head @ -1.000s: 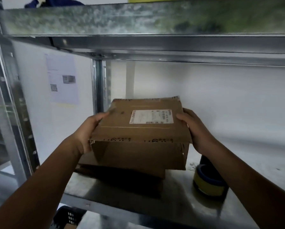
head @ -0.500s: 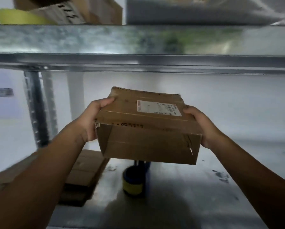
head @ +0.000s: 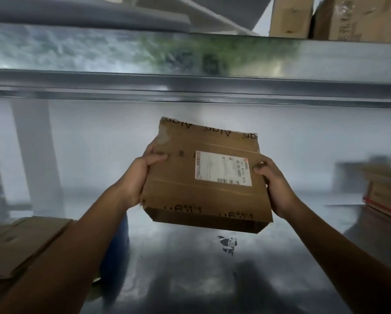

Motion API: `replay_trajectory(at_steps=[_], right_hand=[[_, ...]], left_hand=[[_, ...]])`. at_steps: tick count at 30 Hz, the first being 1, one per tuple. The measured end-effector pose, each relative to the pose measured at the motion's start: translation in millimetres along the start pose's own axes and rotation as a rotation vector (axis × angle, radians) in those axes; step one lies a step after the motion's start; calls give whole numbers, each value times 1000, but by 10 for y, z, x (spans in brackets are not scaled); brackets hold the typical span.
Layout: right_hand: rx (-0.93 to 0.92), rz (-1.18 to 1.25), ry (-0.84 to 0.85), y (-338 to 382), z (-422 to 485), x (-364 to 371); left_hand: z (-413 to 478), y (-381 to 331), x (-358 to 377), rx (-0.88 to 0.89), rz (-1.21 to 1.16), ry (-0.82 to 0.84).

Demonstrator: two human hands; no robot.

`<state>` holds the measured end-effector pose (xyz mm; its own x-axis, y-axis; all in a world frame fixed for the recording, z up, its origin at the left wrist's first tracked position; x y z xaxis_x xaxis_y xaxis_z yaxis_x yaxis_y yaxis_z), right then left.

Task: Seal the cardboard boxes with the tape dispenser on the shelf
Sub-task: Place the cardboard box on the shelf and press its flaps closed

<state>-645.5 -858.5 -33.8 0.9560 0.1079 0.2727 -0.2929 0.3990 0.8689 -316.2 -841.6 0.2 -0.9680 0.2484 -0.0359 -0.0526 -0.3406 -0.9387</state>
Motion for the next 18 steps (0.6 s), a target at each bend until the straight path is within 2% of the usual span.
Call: replay_trajectory(at_steps=[4, 8, 12, 18], right_hand=[[-77, 39, 11, -108, 48, -149], [-155, -49, -43, -336, 35, -188], [-220, -84, -36, -448, 55, -171], [-304, -78, -38, -453, -10, -156]], left_hand=[[48, 255, 248, 105, 116, -104], [51, 662, 343, 165, 65, -255], [50, 792, 317, 129, 212, -342], [27, 771, 320, 94, 138, -375]])
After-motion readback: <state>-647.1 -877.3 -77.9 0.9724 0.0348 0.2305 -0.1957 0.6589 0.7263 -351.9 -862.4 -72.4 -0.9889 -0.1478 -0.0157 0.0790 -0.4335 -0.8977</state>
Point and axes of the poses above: each hand's wrist, its own z-axis towards the middle knuckle, its own x-axis out of the palm, y = z × x, the point moved 1 cm from there along z, towards the middle knuckle, and after that the axes turned 13 degrees about z, right-handed, at the moved point
